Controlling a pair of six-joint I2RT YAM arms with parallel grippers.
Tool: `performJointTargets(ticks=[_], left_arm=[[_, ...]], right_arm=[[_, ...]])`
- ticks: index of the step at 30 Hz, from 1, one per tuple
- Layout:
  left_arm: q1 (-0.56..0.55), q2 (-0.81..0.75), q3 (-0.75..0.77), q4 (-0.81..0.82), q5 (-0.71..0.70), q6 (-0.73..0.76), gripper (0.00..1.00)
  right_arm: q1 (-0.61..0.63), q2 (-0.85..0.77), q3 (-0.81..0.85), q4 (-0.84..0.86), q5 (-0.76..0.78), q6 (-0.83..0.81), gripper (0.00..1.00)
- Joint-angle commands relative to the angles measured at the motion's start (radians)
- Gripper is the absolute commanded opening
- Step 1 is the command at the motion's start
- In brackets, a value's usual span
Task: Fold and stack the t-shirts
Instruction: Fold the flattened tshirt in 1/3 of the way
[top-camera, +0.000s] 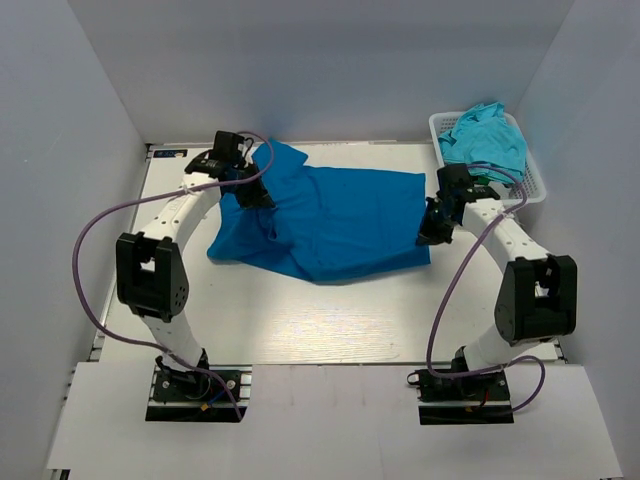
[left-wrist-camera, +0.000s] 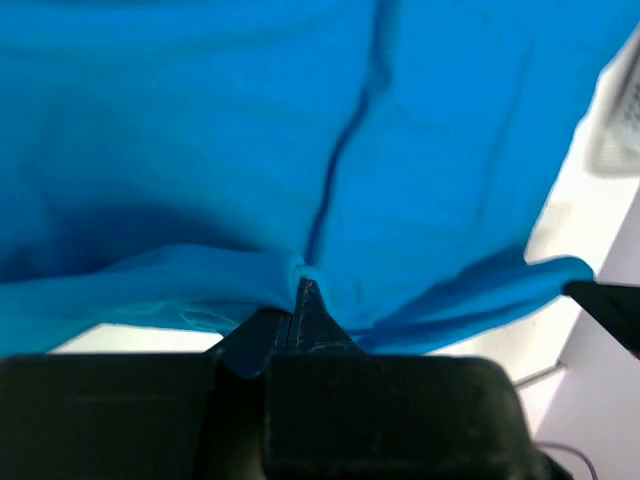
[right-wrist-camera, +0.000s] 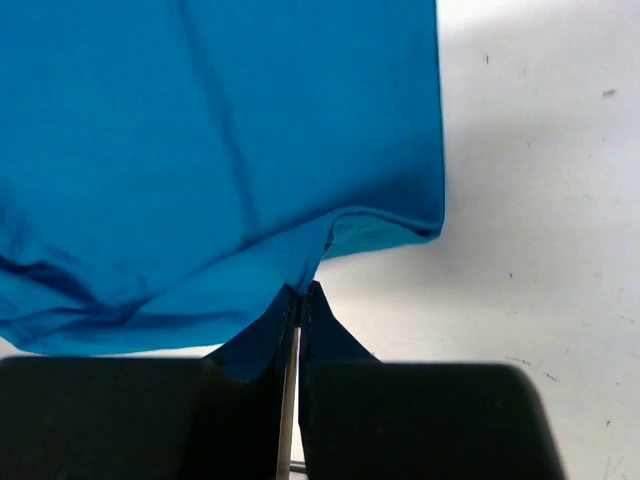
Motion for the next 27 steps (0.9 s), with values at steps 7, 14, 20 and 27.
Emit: performJointTargets(ticks=[7,14,20,27], left_arm=[[0.06,0.143,0.191,-0.021,0.031,0.098,0.0],[0.069,0.386,0.41,-0.018,0.205,0.314,0.02],[0.079,0.558,0.664,-0.046,0.184,0.44,0.46],[0.107,0.507,0.672,-0.079,0.082,0.437,1.0]], right_arm=[[-0.032,0.135,0.197,-0.042,0.034,-0.051,0.0],[-0.045,0.276,0.312,-0.013,0.083,-0.075,0.0],[-0.054,0.414,0.452,-0.028,0.091,-0.092,0.3],[-0.049,0.404,0.494,-0.065,0.115,-0.091,0.8]])
